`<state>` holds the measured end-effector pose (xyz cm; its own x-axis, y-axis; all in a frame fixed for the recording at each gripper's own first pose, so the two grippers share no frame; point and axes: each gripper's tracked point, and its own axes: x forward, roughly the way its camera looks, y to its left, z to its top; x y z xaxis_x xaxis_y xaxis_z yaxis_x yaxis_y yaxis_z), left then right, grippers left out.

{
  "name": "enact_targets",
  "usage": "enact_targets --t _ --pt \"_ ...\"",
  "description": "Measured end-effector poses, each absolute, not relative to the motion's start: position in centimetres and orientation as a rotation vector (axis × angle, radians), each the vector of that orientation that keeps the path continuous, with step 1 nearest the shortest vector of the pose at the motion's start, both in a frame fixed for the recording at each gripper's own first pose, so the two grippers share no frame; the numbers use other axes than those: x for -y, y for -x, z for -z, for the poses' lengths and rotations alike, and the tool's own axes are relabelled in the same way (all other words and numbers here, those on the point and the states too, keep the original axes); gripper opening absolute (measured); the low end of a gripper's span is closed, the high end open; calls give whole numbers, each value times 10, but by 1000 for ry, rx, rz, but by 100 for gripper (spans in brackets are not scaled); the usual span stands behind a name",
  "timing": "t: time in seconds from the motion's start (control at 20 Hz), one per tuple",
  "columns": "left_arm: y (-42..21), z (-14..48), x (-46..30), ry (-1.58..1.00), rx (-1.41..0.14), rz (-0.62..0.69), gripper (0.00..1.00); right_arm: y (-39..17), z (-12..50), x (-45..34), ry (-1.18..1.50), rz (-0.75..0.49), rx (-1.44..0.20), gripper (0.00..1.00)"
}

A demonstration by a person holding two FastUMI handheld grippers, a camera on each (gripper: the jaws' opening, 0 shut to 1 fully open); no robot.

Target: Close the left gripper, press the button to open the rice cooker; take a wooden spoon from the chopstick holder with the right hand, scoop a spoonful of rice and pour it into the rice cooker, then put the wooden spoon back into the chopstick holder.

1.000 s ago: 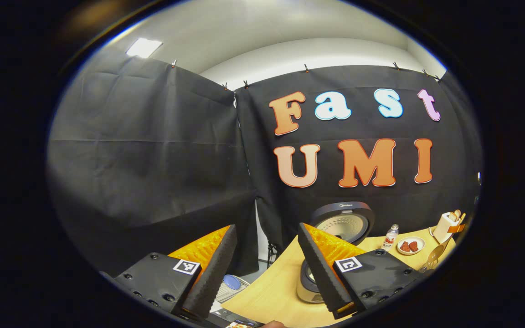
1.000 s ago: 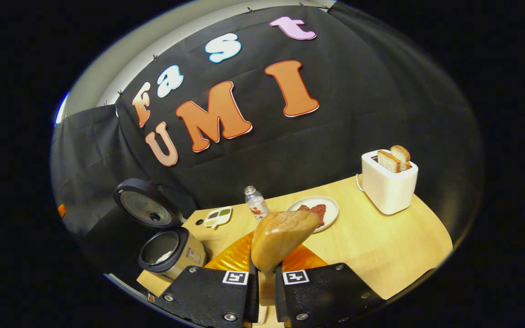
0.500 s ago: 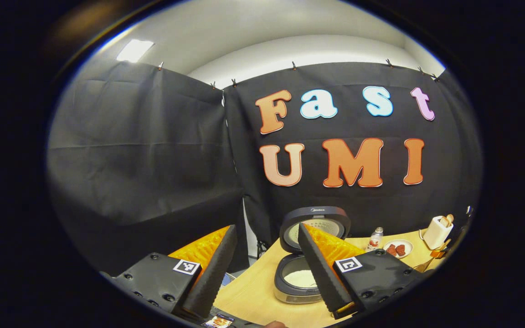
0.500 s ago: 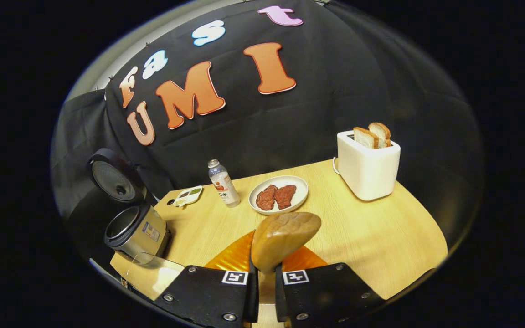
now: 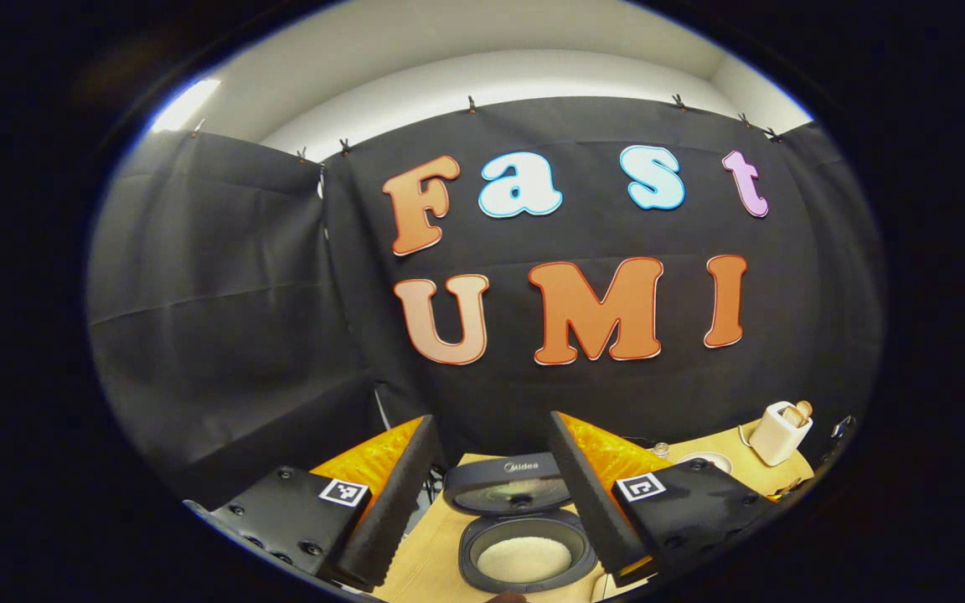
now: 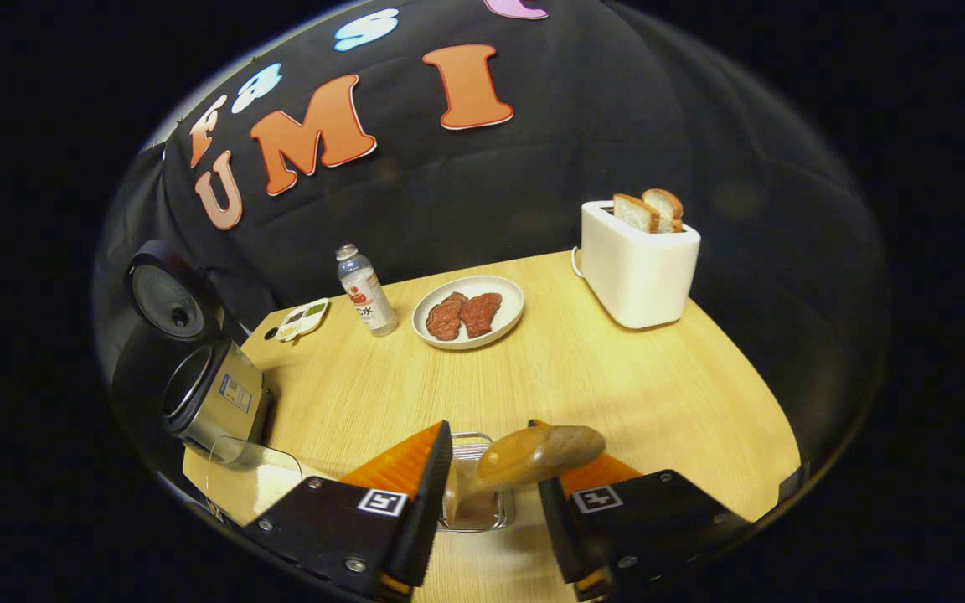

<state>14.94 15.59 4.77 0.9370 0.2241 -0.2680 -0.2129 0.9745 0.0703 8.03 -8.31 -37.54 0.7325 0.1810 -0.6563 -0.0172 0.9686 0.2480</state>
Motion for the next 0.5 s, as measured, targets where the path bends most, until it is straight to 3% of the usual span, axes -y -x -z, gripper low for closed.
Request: enact_targets --t 0.1,0.15,0.2,0.25,0.3,0.5 --pt "-196 -18 -154 -19 -371 -190 84 -63 351 87 -222 -80 -711 74" --pt "-214 3 -156 -10 -431 -191 84 -61 337 91 -212 -69 -694 77" --pt "-228 28 -156 -1 -499 -178 92 -58 323 91 -208 -62 -674 81" --pt "-235 55 -151 16 -582 -157 89 -56 310 91 -206 -57 -658 83" --pt "-239 81 -146 42 -655 -143 93 -52 299 88 -211 -57 -646 86" --pt "-231 139 -137 174 -857 -119 92 -41 274 82 -175 -55 -619 88"
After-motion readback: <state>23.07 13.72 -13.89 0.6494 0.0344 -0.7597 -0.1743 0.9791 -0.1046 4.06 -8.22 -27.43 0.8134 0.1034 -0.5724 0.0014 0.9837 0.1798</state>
